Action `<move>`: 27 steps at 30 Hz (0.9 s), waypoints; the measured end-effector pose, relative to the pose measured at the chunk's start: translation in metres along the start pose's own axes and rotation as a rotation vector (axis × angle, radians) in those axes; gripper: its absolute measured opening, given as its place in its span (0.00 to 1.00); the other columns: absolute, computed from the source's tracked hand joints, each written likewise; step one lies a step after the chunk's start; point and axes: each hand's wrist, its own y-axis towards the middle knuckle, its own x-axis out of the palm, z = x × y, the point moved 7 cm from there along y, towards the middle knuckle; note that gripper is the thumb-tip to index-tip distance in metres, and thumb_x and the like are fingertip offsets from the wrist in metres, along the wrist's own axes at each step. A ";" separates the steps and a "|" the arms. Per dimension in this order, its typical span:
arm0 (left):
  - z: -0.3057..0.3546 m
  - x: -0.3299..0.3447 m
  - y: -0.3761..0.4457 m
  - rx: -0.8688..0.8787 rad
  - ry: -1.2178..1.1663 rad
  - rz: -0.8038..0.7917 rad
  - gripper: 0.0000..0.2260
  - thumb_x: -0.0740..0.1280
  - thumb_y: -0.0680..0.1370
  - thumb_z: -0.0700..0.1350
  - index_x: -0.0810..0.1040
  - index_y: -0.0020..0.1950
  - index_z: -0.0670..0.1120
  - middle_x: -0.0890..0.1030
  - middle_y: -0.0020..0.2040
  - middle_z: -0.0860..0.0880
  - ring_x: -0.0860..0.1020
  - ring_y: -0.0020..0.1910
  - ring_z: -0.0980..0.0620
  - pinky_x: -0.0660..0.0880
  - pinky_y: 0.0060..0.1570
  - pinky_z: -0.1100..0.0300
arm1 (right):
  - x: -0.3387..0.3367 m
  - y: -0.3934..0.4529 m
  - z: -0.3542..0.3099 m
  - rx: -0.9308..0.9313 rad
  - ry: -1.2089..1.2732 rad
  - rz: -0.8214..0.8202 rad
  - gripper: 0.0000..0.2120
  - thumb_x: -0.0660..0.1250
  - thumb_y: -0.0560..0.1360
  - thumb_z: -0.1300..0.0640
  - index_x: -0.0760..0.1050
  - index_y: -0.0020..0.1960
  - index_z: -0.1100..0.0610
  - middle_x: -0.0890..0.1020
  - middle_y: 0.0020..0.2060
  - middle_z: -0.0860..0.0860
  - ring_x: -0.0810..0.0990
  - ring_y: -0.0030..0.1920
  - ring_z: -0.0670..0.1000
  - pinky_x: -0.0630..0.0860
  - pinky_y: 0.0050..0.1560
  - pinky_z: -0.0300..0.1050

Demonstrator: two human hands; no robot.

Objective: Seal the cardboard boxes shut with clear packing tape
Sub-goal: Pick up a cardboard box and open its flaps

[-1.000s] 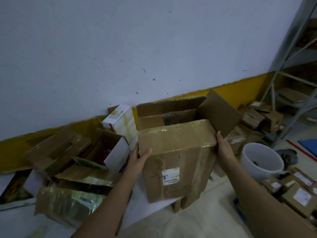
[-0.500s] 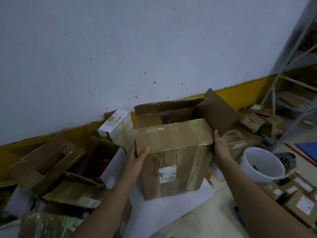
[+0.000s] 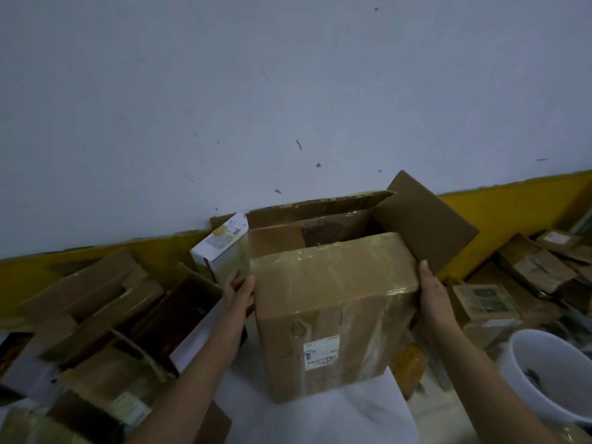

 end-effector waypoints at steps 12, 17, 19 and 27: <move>0.063 0.000 0.083 0.225 0.337 0.204 0.26 0.76 0.74 0.56 0.70 0.68 0.58 0.75 0.67 0.51 0.75 0.66 0.49 0.75 0.66 0.44 | 0.059 0.091 -0.056 -0.011 -0.153 -0.173 0.24 0.58 0.78 0.32 0.74 0.63 0.47 0.79 0.55 0.49 0.77 0.54 0.52 0.75 0.57 0.52; 0.071 -0.003 0.089 0.378 0.514 0.225 0.13 0.73 0.78 0.43 0.69 0.50 0.54 0.77 0.66 0.45 0.75 0.68 0.45 0.78 0.59 0.43 | 0.066 0.099 -0.066 0.029 -0.281 0.197 0.30 0.63 0.78 0.38 0.69 0.71 0.58 0.77 0.63 0.58 0.78 0.58 0.62 0.77 0.52 0.57; 0.068 -0.002 0.085 0.392 0.542 0.261 0.14 0.74 0.77 0.45 0.69 0.48 0.57 0.80 0.61 0.46 0.78 0.62 0.47 0.80 0.54 0.43 | 0.082 0.082 -0.061 0.135 -0.369 0.241 0.41 0.67 0.76 0.39 0.54 0.79 0.57 0.65 0.74 0.61 0.72 0.66 0.65 0.75 0.61 0.59; 0.074 -0.008 0.039 0.407 0.944 0.481 0.11 0.71 0.79 0.51 0.79 0.59 0.48 0.77 0.54 0.46 0.80 0.48 0.45 0.81 0.43 0.52 | 0.166 0.004 -0.067 -0.016 -1.067 -0.065 0.65 0.63 0.62 0.20 0.39 0.80 0.57 0.34 0.77 0.63 0.41 0.77 0.69 0.50 0.75 0.69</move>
